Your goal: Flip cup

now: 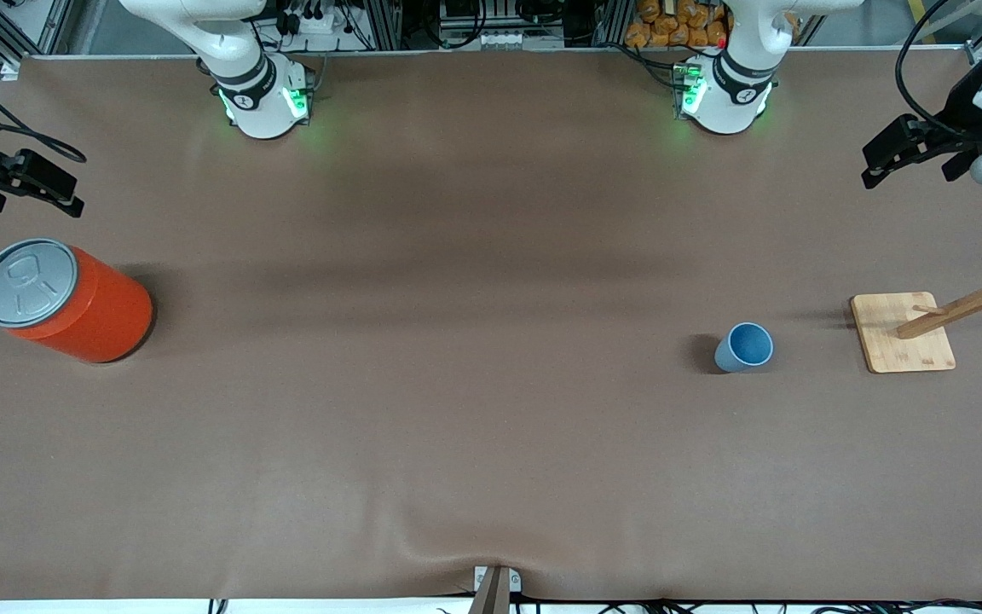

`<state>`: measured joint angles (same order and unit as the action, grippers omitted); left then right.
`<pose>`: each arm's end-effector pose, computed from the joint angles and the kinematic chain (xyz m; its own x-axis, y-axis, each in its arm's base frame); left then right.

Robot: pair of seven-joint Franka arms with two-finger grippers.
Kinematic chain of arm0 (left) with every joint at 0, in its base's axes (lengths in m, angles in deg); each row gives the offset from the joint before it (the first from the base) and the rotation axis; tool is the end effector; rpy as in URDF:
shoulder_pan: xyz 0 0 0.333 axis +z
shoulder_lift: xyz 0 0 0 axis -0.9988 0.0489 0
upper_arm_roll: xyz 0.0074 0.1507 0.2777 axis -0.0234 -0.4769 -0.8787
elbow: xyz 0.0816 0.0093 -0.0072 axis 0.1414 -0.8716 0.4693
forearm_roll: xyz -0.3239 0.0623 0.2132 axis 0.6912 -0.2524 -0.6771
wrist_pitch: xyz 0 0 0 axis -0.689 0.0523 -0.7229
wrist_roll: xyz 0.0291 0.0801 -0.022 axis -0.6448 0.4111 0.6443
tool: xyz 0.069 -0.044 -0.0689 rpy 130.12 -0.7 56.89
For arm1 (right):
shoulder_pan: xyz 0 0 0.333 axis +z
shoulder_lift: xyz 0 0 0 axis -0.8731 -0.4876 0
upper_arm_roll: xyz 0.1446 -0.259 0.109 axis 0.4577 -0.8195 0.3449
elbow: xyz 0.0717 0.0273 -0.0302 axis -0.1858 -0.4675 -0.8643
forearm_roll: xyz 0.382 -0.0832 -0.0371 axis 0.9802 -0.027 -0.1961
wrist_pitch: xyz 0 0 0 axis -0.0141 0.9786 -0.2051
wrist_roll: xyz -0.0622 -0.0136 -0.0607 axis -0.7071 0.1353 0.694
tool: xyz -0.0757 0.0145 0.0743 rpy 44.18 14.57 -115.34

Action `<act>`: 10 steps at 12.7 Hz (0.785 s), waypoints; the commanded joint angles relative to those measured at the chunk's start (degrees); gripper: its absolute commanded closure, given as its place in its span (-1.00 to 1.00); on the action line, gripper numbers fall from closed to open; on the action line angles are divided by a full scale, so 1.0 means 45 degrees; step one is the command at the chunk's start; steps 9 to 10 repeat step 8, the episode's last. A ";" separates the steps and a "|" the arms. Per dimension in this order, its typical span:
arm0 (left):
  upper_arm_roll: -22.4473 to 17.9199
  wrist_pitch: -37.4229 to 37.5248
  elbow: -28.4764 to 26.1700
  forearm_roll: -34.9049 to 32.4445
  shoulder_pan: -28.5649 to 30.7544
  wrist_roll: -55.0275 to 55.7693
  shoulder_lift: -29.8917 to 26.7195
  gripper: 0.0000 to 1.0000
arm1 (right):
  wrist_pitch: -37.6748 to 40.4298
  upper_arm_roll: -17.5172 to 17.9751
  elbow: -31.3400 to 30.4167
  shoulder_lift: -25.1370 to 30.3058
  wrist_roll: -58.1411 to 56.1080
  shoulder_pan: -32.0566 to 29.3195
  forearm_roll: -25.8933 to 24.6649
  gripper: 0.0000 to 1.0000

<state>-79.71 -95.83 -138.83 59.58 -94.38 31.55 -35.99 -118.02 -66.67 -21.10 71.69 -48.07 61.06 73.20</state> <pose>0.5030 -0.0573 0.6618 0.9964 0.0839 0.0130 0.0842 -0.9961 -0.0248 0.5343 0.0044 0.6555 0.9969 -0.0764 -0.0171 -0.0762 -0.9970 0.0137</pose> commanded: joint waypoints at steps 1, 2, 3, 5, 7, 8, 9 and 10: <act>0.0128 0.0318 0.0025 -0.0330 0.0074 0.0217 -0.0176 -1.00 | -0.0029 -0.0043 -0.0223 0.0308 -0.0157 0.0043 0.0112 -1.00; 0.0089 0.0318 0.0045 -0.0330 0.0074 0.0179 -0.0118 -1.00 | -0.0010 -0.0043 -0.0223 0.0308 -0.0157 0.0043 0.0112 -1.00; 0.0070 0.0318 0.0238 -0.0330 0.0074 0.0140 -0.0059 -1.00 | -0.0029 -0.0043 -0.0223 0.0308 -0.0157 0.0024 0.0112 -1.00; 0.0031 0.0338 0.0570 -0.0330 0.0093 0.0159 0.0116 -1.00 | -0.0010 -0.0043 -0.0223 0.0308 -0.0138 0.0023 0.0112 -1.00; 0.0011 0.0435 0.0631 -0.0330 0.0074 0.0217 0.0156 -1.00 | -0.0010 -0.0043 -0.0223 0.0308 -0.0138 0.0043 0.0112 -1.00; 0.0011 0.0436 0.0631 -0.0330 0.0074 0.0217 0.0156 -1.00 | -0.0010 -0.0043 -0.0223 0.0308 -0.0138 0.0024 0.0132 -1.00; 0.0011 0.0436 0.0631 -0.0330 0.0074 0.0217 0.0156 -1.00 | -0.0010 -0.0043 -0.0223 0.0308 -0.0138 0.0024 0.0132 -1.00; 0.0011 0.0436 0.0631 -0.0330 0.0074 0.0217 0.0156 -1.00 | -0.0010 -0.0043 -0.0223 0.0308 -0.0138 0.0024 0.0132 -1.00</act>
